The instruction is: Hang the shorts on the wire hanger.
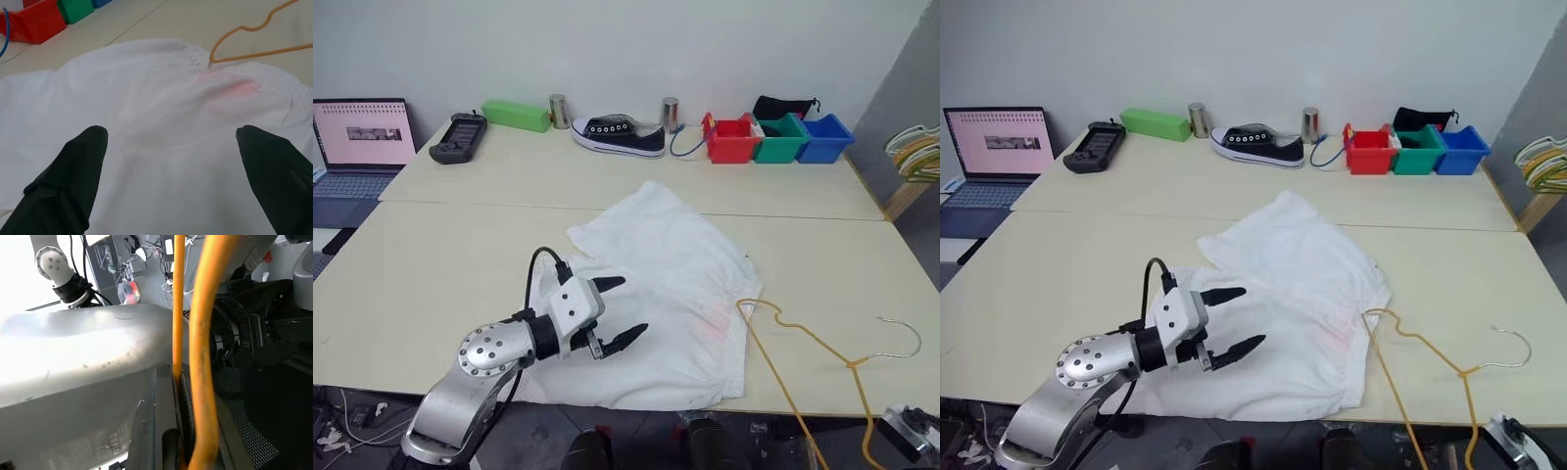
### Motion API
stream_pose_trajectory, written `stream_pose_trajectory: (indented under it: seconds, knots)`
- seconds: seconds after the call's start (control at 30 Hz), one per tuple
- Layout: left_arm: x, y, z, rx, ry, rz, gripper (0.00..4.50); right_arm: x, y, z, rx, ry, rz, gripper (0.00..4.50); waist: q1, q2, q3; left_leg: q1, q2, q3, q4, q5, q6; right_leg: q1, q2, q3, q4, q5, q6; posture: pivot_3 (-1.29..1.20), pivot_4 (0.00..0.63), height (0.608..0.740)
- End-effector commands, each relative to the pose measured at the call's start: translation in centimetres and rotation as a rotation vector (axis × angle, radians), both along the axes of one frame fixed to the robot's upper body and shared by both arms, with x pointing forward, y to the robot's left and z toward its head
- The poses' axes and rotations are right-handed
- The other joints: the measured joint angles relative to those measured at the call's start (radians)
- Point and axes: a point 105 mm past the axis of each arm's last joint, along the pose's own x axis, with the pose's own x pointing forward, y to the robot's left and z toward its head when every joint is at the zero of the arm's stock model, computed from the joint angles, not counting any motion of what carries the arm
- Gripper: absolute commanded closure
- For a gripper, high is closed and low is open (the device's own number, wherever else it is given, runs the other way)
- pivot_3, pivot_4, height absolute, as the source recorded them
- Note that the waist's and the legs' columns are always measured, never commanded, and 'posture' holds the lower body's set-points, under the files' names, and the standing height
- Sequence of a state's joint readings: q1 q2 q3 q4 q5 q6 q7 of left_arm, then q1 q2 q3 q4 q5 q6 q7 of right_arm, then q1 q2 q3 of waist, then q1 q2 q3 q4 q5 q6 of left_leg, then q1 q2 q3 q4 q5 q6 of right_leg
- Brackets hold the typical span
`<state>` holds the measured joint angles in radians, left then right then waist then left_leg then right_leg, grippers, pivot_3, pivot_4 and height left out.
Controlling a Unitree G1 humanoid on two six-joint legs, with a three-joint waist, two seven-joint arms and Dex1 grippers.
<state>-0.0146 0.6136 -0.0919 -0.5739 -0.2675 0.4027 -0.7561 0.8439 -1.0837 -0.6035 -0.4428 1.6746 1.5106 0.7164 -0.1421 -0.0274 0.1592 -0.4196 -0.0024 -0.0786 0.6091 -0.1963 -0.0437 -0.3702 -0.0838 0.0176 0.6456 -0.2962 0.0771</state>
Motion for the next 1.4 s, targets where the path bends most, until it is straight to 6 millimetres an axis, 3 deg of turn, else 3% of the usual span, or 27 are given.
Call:
stream_pose_trajectory:
  seconds: [0.03,0.4,0.87,1.13,1.3,1.4]
  knots:
    - [-0.2,0.1,0.7,0.004,-0.040,-0.010,0.03,0.0,0.4,0.6,0.027,-0.008,-0.011,4.50,0.001,0.000,0.000,0.000,0.000,0.000,0.000,0.000,0.000,0.000,0.000,0.000,0.000,0.000,0.000,-0.35,0.146,0.740]
    - [-1.1,-0.3,0.3,-0.001,-0.011,-0.030,0.03,-1.5,-0.9,1.2,-0.027,0.054,-0.050,4.50,0.002,-0.003,0.024,-0.001,0.002,0.001,0.000,-0.001,-0.002,-0.002,-0.001,0.000,0.000,0.000,0.000,-0.37,0.192,0.740]
    - [-1.5,-0.4,0.0,-0.001,0.013,-0.044,0.03,-0.5,1.4,3.0,0.055,-0.008,-0.027,4.50,0.003,-0.004,0.051,-0.012,0.001,0.002,0.000,0.000,0.000,-0.006,0.000,0.000,0.000,0.000,-0.001,-0.38,0.224,0.740]
    - [-1.4,-0.3,0.1,0.007,0.006,-0.040,0.03,0.1,3.6,1.4,0.074,-0.051,-0.041,4.50,0.003,-0.004,0.052,-0.012,0.001,0.001,0.000,0.000,0.000,-0.006,0.000,0.000,0.000,0.000,0.000,-0.36,0.221,0.740]
    - [-1.4,-0.1,0.2,0.017,-0.003,-0.030,0.03,0.0,4.7,-0.1,0.072,-0.038,-0.119,4.50,0.004,-0.004,0.052,-0.012,0.001,0.001,0.000,0.000,0.000,-0.006,0.000,-0.001,0.001,0.000,0.000,-0.34,0.214,0.740]
    - [-1.5,-0.2,0.2,0.016,-0.004,-0.030,0.03,1.2,4.7,-1.1,0.070,-0.067,-0.204,4.50,0.005,-0.004,0.052,-0.012,0.001,0.001,0.000,0.000,0.000,-0.006,0.000,0.000,0.001,0.000,0.000,-0.34,0.211,0.740]
